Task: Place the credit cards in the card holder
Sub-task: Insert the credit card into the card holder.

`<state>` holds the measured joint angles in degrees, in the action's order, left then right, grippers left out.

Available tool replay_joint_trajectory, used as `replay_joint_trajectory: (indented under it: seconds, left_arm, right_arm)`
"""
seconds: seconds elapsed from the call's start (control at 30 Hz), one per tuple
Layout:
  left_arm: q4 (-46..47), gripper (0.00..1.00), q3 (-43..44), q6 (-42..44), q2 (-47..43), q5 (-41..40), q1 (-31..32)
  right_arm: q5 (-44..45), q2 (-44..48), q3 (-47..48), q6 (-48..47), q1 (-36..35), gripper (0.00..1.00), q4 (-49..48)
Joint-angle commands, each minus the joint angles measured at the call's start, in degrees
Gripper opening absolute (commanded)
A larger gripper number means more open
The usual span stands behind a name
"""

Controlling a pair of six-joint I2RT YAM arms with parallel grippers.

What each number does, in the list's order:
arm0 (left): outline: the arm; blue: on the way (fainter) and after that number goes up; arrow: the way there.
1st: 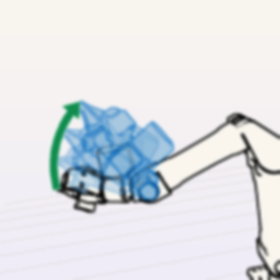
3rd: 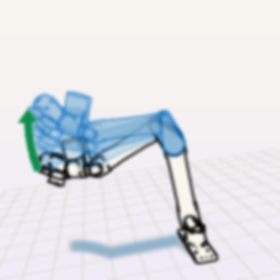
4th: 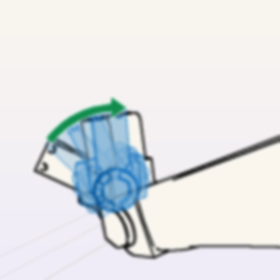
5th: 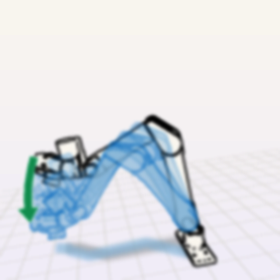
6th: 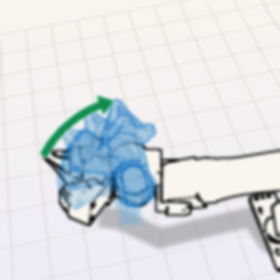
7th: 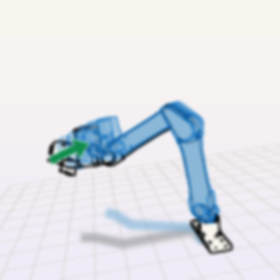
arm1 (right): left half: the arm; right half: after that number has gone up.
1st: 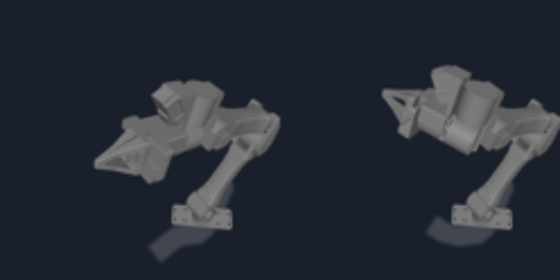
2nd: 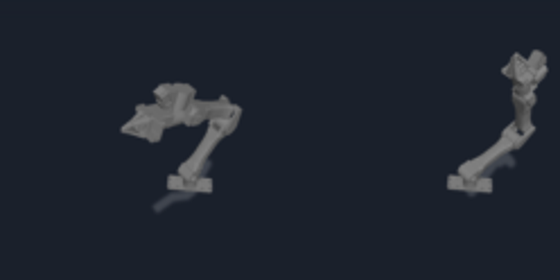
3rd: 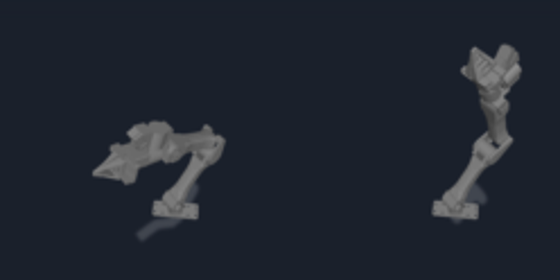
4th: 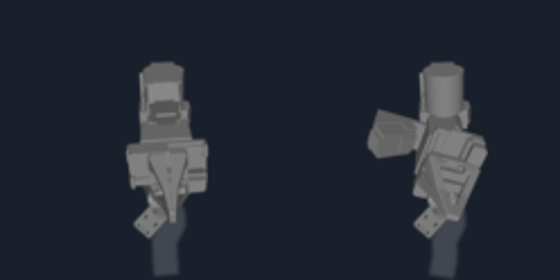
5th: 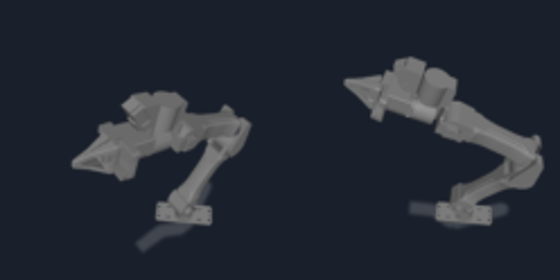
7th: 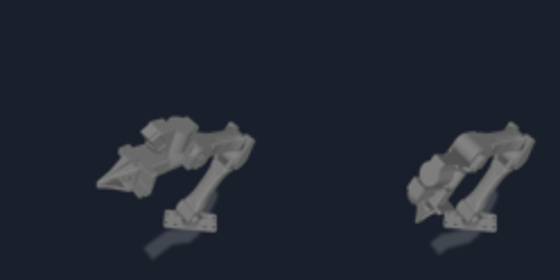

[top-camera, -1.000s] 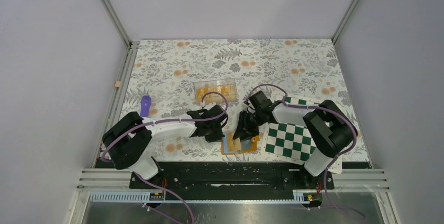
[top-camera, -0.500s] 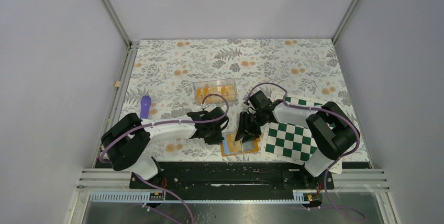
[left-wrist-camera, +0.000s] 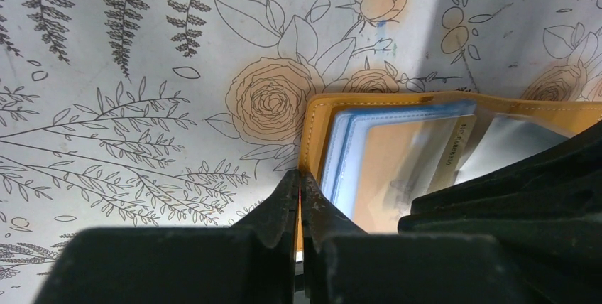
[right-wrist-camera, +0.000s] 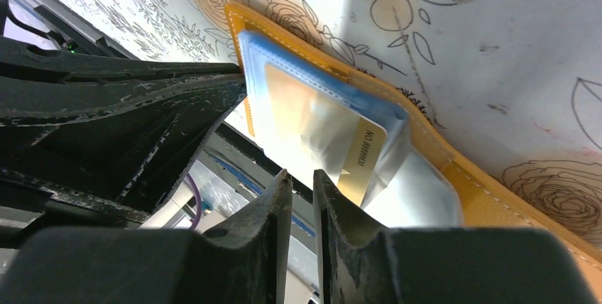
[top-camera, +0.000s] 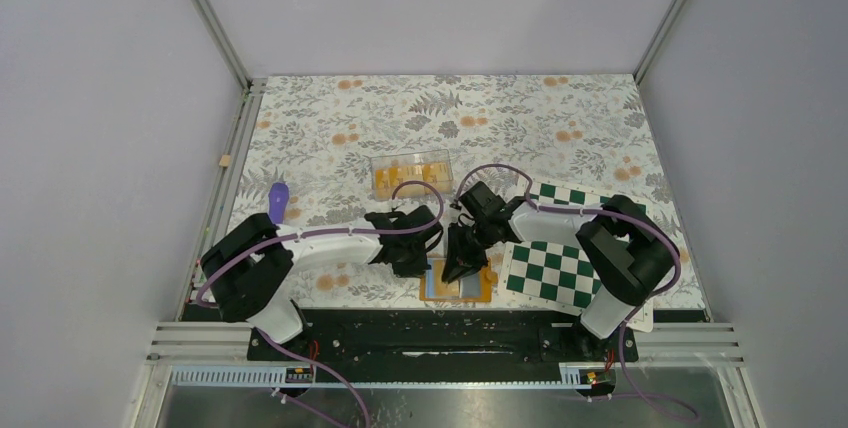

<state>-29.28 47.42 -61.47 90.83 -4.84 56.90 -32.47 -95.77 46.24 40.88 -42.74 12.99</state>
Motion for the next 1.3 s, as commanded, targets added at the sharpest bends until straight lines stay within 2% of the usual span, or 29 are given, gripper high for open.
replay_joint_trajectory:
  seconds: [0.0,0.17,0.37,0.47,0.6,0.73,0.8,1.13,1.27]
  left_arm:
    - [-10.83,0.00,-4.35,0.65,5.29,0.07,1.68]
    - [-12.29,0.00,-4.73,0.18,4.00,-1.54,1.64]
    - [-12.30,0.00,-4.71,0.28,4.19,-1.48,1.63]
    - [-12.27,0.00,-4.49,0.47,4.63,-1.40,1.63]
    - [-12.02,0.00,-4.36,0.63,5.02,-1.25,1.73]
    - [-11.86,0.00,-4.18,0.59,5.14,-1.22,1.80]
    - [-11.80,0.00,-4.18,0.37,5.03,-1.28,1.85]
    - [-11.77,0.00,-3.65,0.22,4.90,-1.48,2.29]
    - [-11.85,0.00,-3.24,0.42,4.83,-1.44,2.33]
  right_arm:
    - [0.00,-0.25,2.10,1.74,-0.66,0.24,-0.75]
    - [5.23,2.25,2.19,-1.38,-0.63,0.31,4.81]
    - [10.25,4.20,2.17,-4.62,-0.61,0.46,11.05]
    - [10.80,3.62,2.04,-5.37,-0.67,0.49,11.78]
    - [7.43,1.46,1.76,-4.39,-0.67,0.47,8.35]
    - [3.54,-0.28,2.41,-2.66,-0.72,0.31,4.98]
    - [2.88,-0.56,3.53,-2.15,-1.10,0.27,4.83]
    - [0.84,-1.20,6.17,-0.20,-3.09,0.26,3.13]
    - [-0.47,-2.15,5.25,0.28,-3.30,0.30,1.03]
